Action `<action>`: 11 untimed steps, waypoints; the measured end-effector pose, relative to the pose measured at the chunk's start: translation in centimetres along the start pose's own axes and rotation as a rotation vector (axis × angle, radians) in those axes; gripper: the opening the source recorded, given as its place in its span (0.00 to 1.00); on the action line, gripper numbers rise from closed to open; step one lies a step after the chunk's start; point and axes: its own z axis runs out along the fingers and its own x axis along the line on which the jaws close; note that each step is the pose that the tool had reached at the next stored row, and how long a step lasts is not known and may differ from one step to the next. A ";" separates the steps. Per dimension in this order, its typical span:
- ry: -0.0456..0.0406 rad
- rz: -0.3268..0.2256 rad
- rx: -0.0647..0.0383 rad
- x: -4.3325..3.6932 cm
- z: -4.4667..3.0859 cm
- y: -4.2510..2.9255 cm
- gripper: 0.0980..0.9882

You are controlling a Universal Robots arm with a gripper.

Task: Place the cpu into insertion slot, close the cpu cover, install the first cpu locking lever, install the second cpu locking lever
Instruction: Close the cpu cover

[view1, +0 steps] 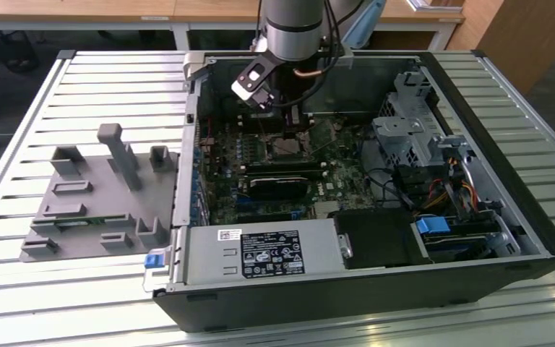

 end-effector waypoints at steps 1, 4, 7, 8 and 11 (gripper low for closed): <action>0.0000 0.000 0.000 0.00 -0.02 0.00 0.01; -0.0001 0.000 0.000 -0.01 -0.28 0.01 0.01; -0.0002 0.000 0.000 -0.01 -0.34 0.02 0.01; -0.0002 0.000 0.000 -0.01 -0.36 0.02 0.01; -0.0002 0.000 0.000 -0.01 -0.46 0.02 0.01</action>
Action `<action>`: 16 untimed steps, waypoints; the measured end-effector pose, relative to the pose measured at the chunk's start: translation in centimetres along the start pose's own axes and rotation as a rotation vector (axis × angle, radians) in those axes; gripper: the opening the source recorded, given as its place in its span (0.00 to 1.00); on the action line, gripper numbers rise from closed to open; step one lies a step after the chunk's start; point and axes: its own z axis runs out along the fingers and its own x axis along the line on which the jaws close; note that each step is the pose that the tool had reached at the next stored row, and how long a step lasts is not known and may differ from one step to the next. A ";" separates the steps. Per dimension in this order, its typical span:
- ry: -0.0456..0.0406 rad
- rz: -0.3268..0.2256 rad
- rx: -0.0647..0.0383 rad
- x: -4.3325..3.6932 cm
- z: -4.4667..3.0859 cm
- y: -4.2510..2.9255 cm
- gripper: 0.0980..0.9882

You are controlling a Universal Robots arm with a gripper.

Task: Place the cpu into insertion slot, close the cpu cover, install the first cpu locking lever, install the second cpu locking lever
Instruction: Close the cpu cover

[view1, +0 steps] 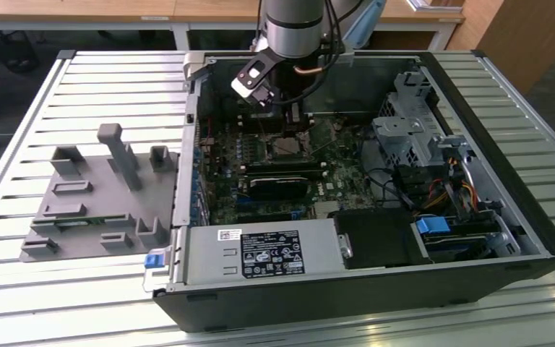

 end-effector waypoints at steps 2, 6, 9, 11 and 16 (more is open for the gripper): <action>0.0001 0.000 0.000 0.00 -0.07 0.00 0.01; 0.0002 0.000 0.000 0.00 -0.19 0.01 0.01; 0.0002 0.000 0.000 0.00 -0.39 0.02 0.01; 0.0000 0.000 0.000 0.00 -0.62 0.04 0.01; 0.0002 0.001 0.000 -0.02 -1.96 0.11 0.01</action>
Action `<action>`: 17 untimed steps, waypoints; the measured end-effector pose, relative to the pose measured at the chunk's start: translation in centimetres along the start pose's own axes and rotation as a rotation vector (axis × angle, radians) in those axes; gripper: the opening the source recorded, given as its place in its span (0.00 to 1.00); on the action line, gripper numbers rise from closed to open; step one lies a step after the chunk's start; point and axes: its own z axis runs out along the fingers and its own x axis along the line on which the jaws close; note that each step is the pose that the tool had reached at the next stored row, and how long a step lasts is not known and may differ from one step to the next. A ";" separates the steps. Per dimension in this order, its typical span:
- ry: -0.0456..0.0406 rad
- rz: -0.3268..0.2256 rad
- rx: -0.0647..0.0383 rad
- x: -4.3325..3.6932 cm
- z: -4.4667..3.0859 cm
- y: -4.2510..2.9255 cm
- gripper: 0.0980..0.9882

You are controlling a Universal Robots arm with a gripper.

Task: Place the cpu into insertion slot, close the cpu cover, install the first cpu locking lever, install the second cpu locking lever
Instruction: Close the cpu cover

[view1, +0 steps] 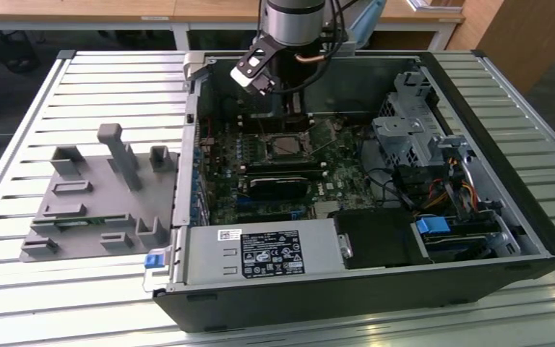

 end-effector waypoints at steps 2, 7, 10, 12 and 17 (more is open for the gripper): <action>-0.0002 0.000 0.000 -0.01 -0.61 0.03 0.01; 0.0000 0.000 0.001 -0.29 -0.89 0.05 0.01; -0.0001 0.000 0.001 -0.65 -0.89 0.06 0.01; -0.0001 0.000 0.001 -0.86 -0.88 0.07 0.01; 0.0114 0.001 0.004 -0.85 -0.79 1.33 0.01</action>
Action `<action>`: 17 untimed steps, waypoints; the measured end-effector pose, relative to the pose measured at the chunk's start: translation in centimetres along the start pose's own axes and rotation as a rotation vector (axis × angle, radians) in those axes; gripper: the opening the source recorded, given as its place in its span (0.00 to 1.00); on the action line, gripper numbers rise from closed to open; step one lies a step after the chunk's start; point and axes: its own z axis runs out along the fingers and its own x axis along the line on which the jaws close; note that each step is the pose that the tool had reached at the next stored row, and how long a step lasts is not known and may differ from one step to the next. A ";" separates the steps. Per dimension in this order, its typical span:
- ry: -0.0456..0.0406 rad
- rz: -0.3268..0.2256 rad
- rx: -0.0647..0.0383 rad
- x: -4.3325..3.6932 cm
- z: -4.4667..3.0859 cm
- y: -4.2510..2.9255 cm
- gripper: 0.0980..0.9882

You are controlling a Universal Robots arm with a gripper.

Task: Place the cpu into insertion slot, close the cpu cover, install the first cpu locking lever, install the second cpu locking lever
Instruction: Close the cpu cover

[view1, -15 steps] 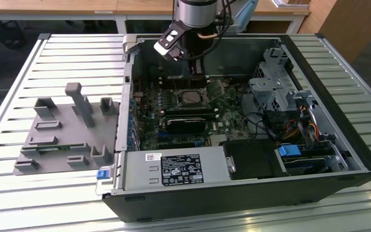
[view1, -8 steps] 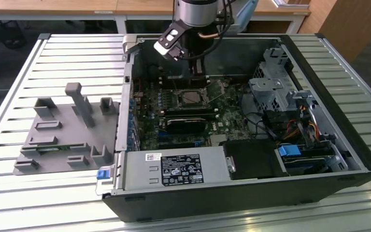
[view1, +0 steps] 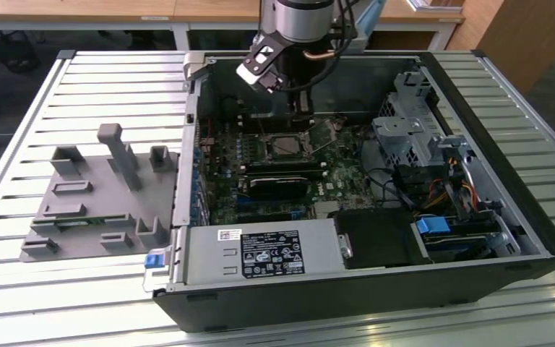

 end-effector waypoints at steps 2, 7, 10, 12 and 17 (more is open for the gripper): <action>0.0074 0.000 0.002 0.01 0.05 0.88 0.01; 0.0085 0.000 0.004 0.05 0.16 2.53 0.01; 0.0085 -0.002 0.004 0.16 0.21 3.21 0.01; 0.0085 -0.003 0.004 0.23 0.24 3.66 0.01; 0.0086 -0.004 0.004 0.54 0.40 4.70 0.01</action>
